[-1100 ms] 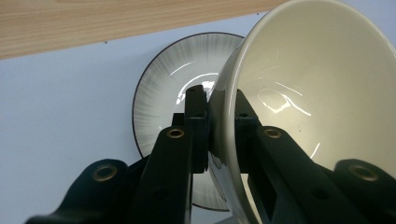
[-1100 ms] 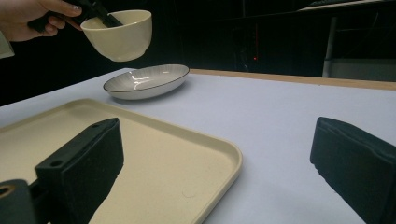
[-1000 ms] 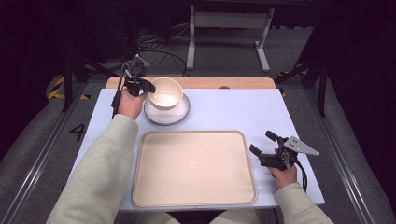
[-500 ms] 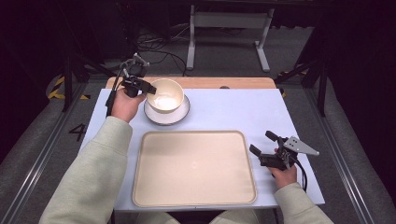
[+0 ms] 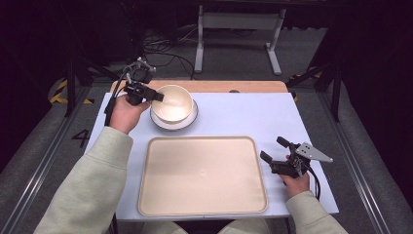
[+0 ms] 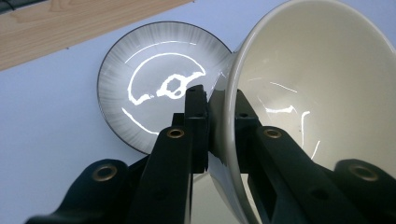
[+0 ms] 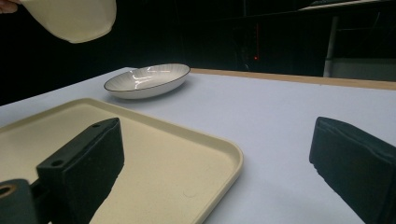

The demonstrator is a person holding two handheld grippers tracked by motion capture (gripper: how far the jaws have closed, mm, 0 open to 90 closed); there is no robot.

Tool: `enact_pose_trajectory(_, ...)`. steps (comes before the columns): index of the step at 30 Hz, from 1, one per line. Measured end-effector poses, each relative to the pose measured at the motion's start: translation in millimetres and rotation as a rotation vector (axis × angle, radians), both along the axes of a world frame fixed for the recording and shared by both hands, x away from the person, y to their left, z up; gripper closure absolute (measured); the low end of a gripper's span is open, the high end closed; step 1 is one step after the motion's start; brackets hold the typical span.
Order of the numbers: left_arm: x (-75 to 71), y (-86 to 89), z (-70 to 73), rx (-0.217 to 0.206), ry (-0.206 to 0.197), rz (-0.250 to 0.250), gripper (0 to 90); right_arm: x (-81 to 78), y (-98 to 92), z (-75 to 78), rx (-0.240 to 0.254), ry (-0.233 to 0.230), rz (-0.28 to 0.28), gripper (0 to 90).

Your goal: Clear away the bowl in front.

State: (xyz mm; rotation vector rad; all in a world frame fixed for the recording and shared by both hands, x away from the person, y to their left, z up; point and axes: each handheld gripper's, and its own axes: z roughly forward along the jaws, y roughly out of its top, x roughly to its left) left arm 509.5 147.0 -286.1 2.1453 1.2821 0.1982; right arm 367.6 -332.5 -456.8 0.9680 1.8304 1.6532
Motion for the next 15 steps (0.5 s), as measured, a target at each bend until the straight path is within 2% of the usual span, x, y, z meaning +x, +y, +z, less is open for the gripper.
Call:
enact_pose_trajectory(6, -12.6, -8.4, 4.3, 0.004, -0.018, -0.068, 82.5, 0.0, 0.0, 0.0, 0.000, 0.000, 0.000, 3.5)
enact_pose_trajectory(15, -27.3, -18.3, 11.0, 0.017, -0.037, -0.137, 82.5, 0.0, 0.0, -0.1, 0.002, 0.000, 0.001, 3.6)
